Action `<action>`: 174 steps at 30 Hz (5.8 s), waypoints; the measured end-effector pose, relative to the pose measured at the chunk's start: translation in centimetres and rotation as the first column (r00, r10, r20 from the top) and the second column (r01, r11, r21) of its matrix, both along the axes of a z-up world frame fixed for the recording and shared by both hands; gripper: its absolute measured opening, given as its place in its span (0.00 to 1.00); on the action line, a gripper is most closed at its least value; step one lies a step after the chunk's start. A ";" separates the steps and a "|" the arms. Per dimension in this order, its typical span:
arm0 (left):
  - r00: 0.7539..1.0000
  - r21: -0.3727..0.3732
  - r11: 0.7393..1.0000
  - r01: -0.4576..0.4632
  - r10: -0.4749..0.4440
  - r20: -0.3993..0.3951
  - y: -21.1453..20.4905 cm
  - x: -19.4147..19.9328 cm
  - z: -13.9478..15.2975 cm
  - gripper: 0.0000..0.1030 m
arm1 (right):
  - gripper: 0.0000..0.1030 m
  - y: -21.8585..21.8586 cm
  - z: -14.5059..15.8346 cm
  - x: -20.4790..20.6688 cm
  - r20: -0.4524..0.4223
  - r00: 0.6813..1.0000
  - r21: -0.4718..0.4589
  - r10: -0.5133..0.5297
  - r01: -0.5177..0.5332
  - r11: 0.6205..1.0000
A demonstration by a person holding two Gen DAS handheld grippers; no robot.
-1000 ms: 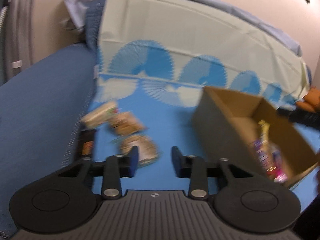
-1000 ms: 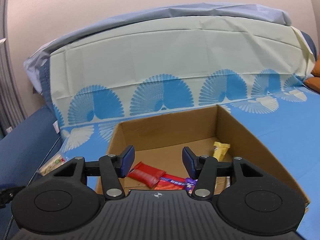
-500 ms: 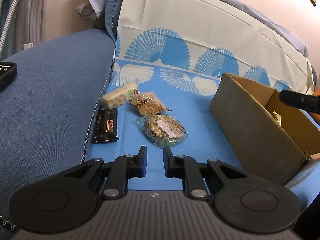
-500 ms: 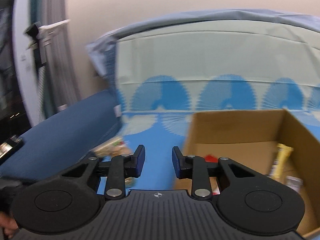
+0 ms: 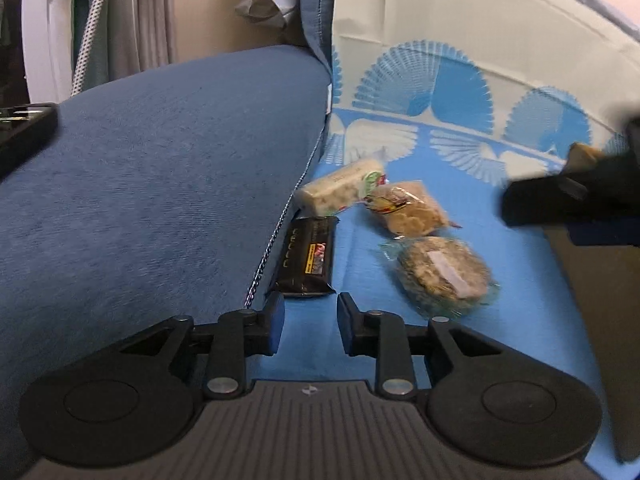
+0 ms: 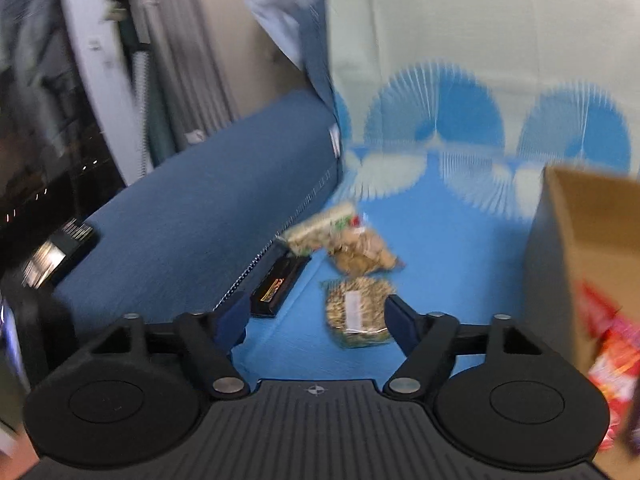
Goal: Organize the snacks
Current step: 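Move both tools back to the remaining snacks on the sofa, then grasp the round nut cake pack with right tool while left tool grasps chocolate bar, then lift the nut cake pack with right tool while left tool lifts chocolate bar, then carry the nut cake pack and chocolate bar over the box with both tools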
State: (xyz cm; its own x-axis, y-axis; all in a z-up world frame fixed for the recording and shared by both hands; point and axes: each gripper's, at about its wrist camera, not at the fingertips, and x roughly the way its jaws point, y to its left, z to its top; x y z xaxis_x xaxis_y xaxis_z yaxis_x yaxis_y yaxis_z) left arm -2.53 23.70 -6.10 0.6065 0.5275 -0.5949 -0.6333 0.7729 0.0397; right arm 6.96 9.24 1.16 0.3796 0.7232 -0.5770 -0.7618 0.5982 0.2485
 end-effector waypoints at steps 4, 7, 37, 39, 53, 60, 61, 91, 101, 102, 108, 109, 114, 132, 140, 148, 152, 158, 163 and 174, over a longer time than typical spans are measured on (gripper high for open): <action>0.999 0.053 0.998 -0.021 0.024 -0.043 0.2 2.0 -1.2 0.37 | 0.84 4.1 -1.8 3.8 -0.090 0.994 -0.071 -0.061 0.055 0.996; 0.996 0.077 0.996 -0.036 0.043 -0.079 0.6 3.4 -2.3 0.37 | 0.86 6.6 -3.7 6.3 -0.112 0.991 -0.159 -0.066 0.047 0.986; 0.999 0.034 0.998 -0.043 0.043 0.008 1.1 2.5 -1.8 0.04 | 0.79 4.7 -2.0 7.9 -0.129 0.991 -0.270 -0.043 0.006 0.963; 1.000 0.025 1.000 -0.017 0.016 0.022 0.6 1.9 -1.1 0.04 | 0.79 3.0 -0.4 6.7 -0.115 0.992 -0.244 -0.041 0.012 0.970; 0.985 -0.381 0.909 0.171 -0.154 0.076 -0.4 -7.3 2.5 0.05 | 0.79 -3.9 1.4 -5.5 -0.047 0.997 -0.210 0.062 -0.071 0.975; 0.972 -0.483 0.844 0.232 -0.220 0.082 -0.2 -7.1 1.7 0.44 | 0.79 -3.3 -4.3 -8.4 -0.044 0.995 -0.304 0.086 -0.095 0.948; 0.972 -0.478 0.848 0.231 -0.221 0.077 -0.3 -6.9 1.5 0.46 | 0.79 -3.1 -4.8 -8.4 -0.050 0.995 -0.311 0.087 -0.098 0.945; 0.925 -0.326 0.889 0.322 -0.369 -0.093 -4.0 -0.2 -1.6 0.69 | 0.84 -2.7 -7.6 -7.1 -0.089 0.993 -0.396 0.073 -0.102 0.912; 0.919 -0.325 0.892 0.316 -0.372 -0.129 -4.1 0.2 -2.1 0.63 | 0.84 -2.9 -7.8 -7.0 -0.090 0.993 -0.402 0.073 -0.103 0.910; 0.919 -0.319 0.894 0.315 -0.372 -0.134 -4.2 0.2 -2.1 0.60 | 0.83 -2.9 -7.8 -7.0 -0.090 0.993 -0.403 0.073 -0.104 0.909; 0.917 -0.288 0.904 0.314 -0.367 -0.152 -4.5 0.3 -2.2 0.45 | 0.80 -2.8 -8.1 -6.8 -0.095 0.993 -0.412 0.071 -0.104 0.905; 0.918 -0.287 0.905 0.314 -0.367 -0.152 -4.5 0.3 -2.2 0.44 | 0.80 -2.7 -8.2 -6.8 -0.095 0.993 -0.414 0.069 -0.103 0.904; 0.924 -0.283 0.908 0.310 -0.358 -0.136 -4.4 0.1 -2.0 0.42 | 0.79 -2.7 -8.1 -7.1 -0.070 0.995 -0.415 0.073 -0.095 0.905; 0.918 -0.281 0.908 0.311 -0.363 -0.157 -4.6 0.3 -2.4 0.42 | 0.79 -3.1 -8.3 -6.0 -0.087 0.996 -0.418 0.031 -0.064 0.906; 0.919 -0.279 0.909 0.309 -0.361 -0.157 -4.6 0.4 -2.4 0.42 | 0.79 -3.2 -8.5 -6.0 -0.089 0.996 -0.410 0.033 -0.067 0.910; 0.925 -0.274 0.911 0.306 -0.353 -0.141 -4.6 0.1 -2.3 0.41 | 0.79 -3.5 -8.7 -6.1 -0.073 0.997 -0.398 0.033 -0.060 0.916; 0.936 -0.279 0.912 0.302 -0.339 -0.096 -4.3 -0.5 -1.8 0.41 | 0.79 -4.1 -8.2 -6.0 -0.047 0.999 -0.365 0.016 -0.032 0.931; 0.950 -0.292 0.910 0.294 -0.311 -0.015 -3.6 -1.4 -0.9 0.41 | 0.79 -5.1 -7.0 -5.6 -0.013 1.000 -0.295 -0.010 0.005 0.955; 0.956 -0.297 0.912 0.284 -0.294 0.012 -3.4 -2.0 -0.5 0.41 | 0.79 -5.3 -6.1 -5.6 -0.001 1.000 -0.260 -0.013 0.012 0.965; 0.977 -0.368 0.905 0.213 -0.204 0.062 -2.5 -4.1 0.6 0.41 | 0.79 -6.1 -3.2 -5.2 0.024 0.999 -0.170 -0.023 0.027 0.985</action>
